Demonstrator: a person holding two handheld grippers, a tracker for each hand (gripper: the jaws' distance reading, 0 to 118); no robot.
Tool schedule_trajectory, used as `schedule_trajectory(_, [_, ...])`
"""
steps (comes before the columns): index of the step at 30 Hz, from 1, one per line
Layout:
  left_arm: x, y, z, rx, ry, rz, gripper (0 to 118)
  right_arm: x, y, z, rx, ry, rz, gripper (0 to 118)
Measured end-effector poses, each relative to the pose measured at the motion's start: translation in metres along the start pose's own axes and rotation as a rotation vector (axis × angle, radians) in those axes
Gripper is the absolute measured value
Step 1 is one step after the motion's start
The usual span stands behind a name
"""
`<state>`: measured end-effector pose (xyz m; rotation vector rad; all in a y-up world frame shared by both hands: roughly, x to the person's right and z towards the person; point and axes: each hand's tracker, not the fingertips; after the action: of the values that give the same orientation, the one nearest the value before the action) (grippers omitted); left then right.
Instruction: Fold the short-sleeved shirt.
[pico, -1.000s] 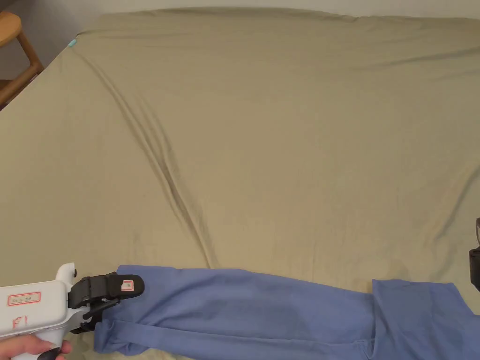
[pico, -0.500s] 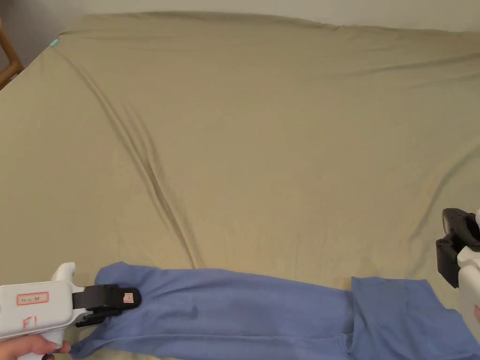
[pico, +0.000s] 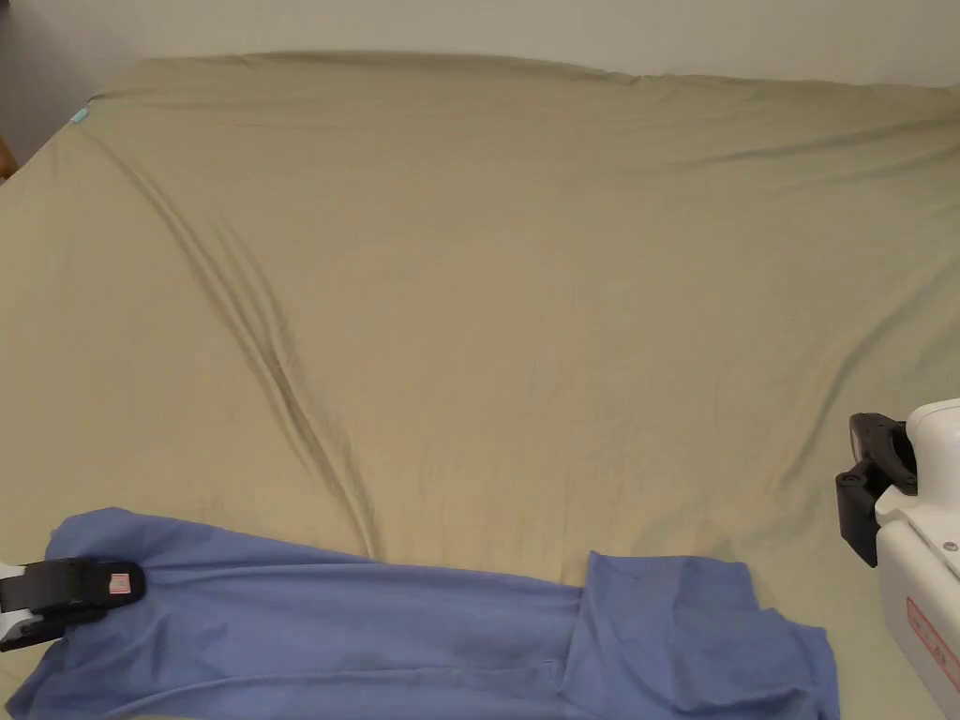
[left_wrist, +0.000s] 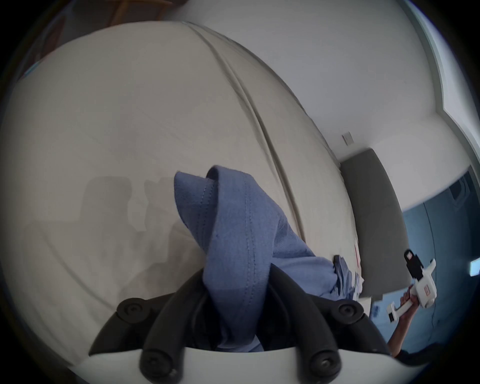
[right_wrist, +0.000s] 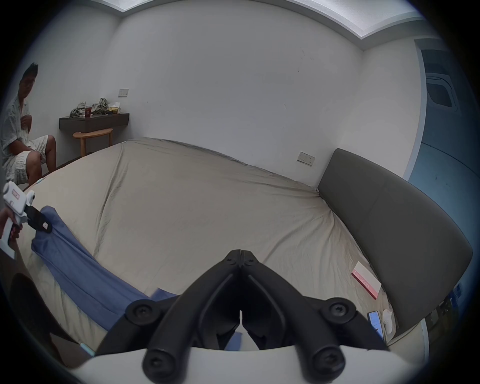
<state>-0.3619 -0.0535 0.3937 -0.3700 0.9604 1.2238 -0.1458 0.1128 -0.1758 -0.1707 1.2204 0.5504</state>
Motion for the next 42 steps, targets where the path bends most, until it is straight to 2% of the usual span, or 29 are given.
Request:
schedule_trajectory(1, [0.006, 0.000, 0.006, -0.005, 0.021, -0.003, 9, 0.000, 0.000, 0.000, 0.001, 0.001, -0.001, 0])
schedule_trajectory(5, [0.056, -0.004, 0.020, -0.087, 0.072, -0.237, 9, -0.001, 0.001, 0.002, 0.007, 0.007, -0.009, 0])
schedule_trajectory(13, [0.154, -0.021, 0.001, -0.169, -0.016, -0.345, 9, 0.001, 0.000, 0.018, 0.033, 0.026, -0.020, 0])
schedule_trajectory(19, [0.203, -0.053, -0.065, -0.264, -0.063, -0.304, 9, 0.019, -0.006, 0.030, 0.045, 0.007, -0.049, 0])
schedule_trajectory(21, [0.214, -0.065, -0.091, -0.288, -0.039, -0.271, 9, 0.025, -0.008, 0.032, 0.045, -0.001, -0.059, 0])
schedule_trajectory(25, [0.221, -0.082, -0.131, -0.323, 0.034, -0.329, 9, 0.036, -0.012, 0.035, 0.041, -0.016, -0.074, 0])
schedule_trajectory(29, [0.221, -0.097, -0.152, -0.329, 0.110, -0.322, 9, 0.045, -0.016, 0.036, 0.039, -0.030, -0.081, 0])
schedule_trajectory(33, [0.230, -0.111, -0.156, -0.303, 0.142, -0.239, 12, 0.047, -0.021, 0.032, 0.025, -0.034, -0.088, 0])
schedule_trajectory(34, [0.230, -0.112, -0.158, -0.303, 0.119, -0.198, 19, 0.047, -0.021, 0.031, 0.023, -0.034, -0.089, 0])
schedule_trajectory(38, [0.229, -0.116, -0.163, -0.324, -0.168, 0.025, 109, 0.044, -0.022, 0.026, 0.015, -0.025, -0.098, 0])
schedule_trajectory(39, [0.231, -0.114, -0.160, -0.303, -0.218, 0.057, 114, 0.043, -0.021, 0.025, 0.013, -0.019, -0.107, 0])
schedule_trajectory(40, [0.232, -0.112, -0.154, -0.288, -0.247, 0.058, 114, 0.042, -0.019, 0.025, 0.014, -0.014, -0.113, 0])
schedule_trajectory(42, [0.232, -0.105, -0.138, -0.235, -0.239, -0.008, 114, 0.039, -0.015, 0.025, 0.017, -0.006, -0.114, 0])
